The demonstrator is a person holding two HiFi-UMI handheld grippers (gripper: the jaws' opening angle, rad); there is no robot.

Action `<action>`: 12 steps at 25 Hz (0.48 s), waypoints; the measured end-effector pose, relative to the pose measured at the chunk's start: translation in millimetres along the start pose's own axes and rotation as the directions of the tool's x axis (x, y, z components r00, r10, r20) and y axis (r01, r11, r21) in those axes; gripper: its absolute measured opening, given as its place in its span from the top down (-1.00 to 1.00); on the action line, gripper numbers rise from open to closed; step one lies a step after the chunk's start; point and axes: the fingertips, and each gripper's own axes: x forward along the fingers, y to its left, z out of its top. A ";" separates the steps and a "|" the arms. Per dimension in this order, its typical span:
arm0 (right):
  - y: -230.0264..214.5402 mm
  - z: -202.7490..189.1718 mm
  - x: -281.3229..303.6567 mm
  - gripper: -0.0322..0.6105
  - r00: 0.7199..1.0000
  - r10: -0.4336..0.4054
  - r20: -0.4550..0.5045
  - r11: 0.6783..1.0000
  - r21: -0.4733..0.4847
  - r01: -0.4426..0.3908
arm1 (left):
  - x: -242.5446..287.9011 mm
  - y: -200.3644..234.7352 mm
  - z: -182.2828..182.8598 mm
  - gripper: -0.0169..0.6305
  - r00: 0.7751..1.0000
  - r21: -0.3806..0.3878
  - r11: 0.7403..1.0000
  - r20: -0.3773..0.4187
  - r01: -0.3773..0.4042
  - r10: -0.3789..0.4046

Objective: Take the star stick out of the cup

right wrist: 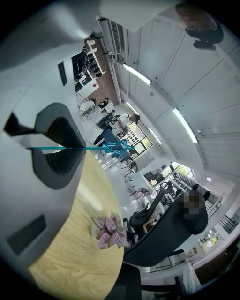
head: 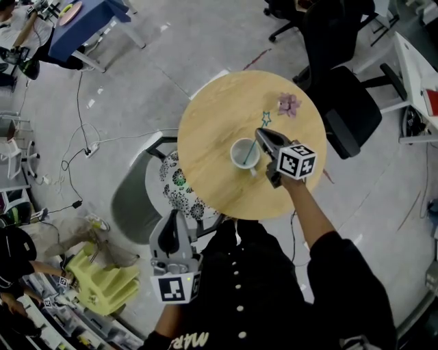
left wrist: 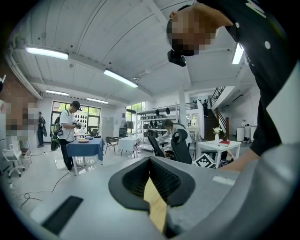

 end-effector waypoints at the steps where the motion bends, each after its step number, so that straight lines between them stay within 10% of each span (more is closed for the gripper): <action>1: 3.3 2.8 -1.3 0.88 1.000 0.003 0.011 1.000 -0.008 -0.003 | -1.4 0.0 1.1 0.94 1.000 0.005 1.000 0.000 -0.001 0.001; 12: 55.9 44.6 -40.7 0.88 0.990 0.038 0.138 0.990 -0.138 -0.019 | -9.5 -7.7 36.8 0.94 0.995 0.036 0.998 0.085 0.042 -0.045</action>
